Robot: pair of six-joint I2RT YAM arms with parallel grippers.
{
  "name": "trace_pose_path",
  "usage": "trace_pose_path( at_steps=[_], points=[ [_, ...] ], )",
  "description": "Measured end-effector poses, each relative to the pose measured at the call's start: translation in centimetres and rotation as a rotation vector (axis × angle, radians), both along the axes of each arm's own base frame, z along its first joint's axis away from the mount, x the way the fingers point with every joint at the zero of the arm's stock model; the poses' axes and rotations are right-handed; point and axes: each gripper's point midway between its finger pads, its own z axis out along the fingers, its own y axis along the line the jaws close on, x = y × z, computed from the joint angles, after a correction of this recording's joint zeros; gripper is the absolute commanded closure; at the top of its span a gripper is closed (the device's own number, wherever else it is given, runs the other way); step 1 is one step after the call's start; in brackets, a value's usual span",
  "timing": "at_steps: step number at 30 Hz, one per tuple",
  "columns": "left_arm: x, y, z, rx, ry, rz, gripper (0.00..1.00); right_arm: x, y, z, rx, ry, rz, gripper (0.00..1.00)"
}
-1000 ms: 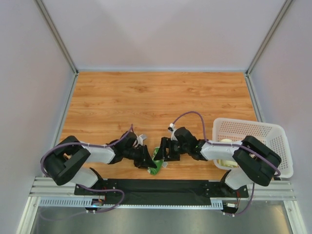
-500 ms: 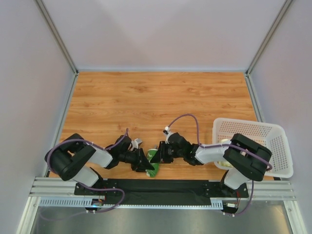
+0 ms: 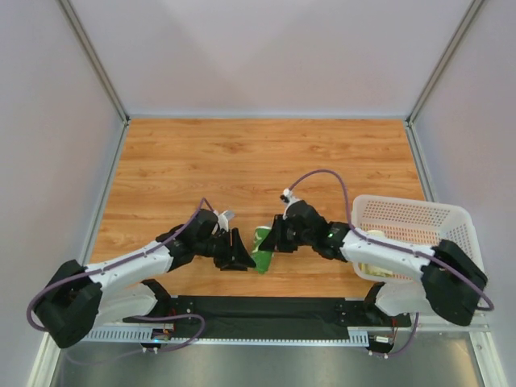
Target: Roll the towels
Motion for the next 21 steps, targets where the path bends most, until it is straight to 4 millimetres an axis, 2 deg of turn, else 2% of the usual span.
trace_pose_path(
  at_steps=[3, 6, 7, 9, 11, 14, 16, 18, 21],
  points=[
    [0.8, 0.1, 2.3, 0.004, -0.096, -0.017, 0.49, 2.1, -3.1, 3.9, -0.053, -0.087, -0.067, 1.00],
    [0.5, 1.2, 2.0, 0.079, -0.108, -0.031, 0.49, 5.0, -7.5, 8.5, -0.128, -0.193, -0.189, 1.00],
    [0.3, 1.7, 1.8, 0.107, -0.106, -0.037, 0.49, 5.7, -8.9, 9.5, -0.149, -0.217, -0.228, 1.00],
    [0.2, 2.3, 1.7, 0.148, -0.109, -0.045, 0.49, 6.9, -13.1, 10.9, -0.228, -0.251, -0.340, 1.00],
    [0.2, 2.7, 1.9, 0.172, -0.119, -0.054, 0.49, 7.5, -17.0, 10.7, -0.322, -0.249, -0.442, 1.00],
    [0.3, 2.9, 2.3, 0.188, -0.137, -0.064, 0.50, 7.5, -22.9, 8.8, -0.507, -0.174, -0.574, 1.00],
    [0.2, 3.1, 2.4, 0.199, -0.142, -0.074, 0.51, 7.1, -26.0, 7.4, -0.623, -0.104, -0.634, 1.00],
    [0.1, 3.4, 2.5, 0.214, -0.143, -0.083, 0.51, 6.9, -28.2, 6.5, -0.713, -0.041, -0.669, 1.00],
    [-0.3, 3.9, 2.4, 0.230, -0.147, -0.096, 0.51, 7.4, -29.7, 6.6, -0.789, 0.004, -0.692, 1.00]
  ],
)
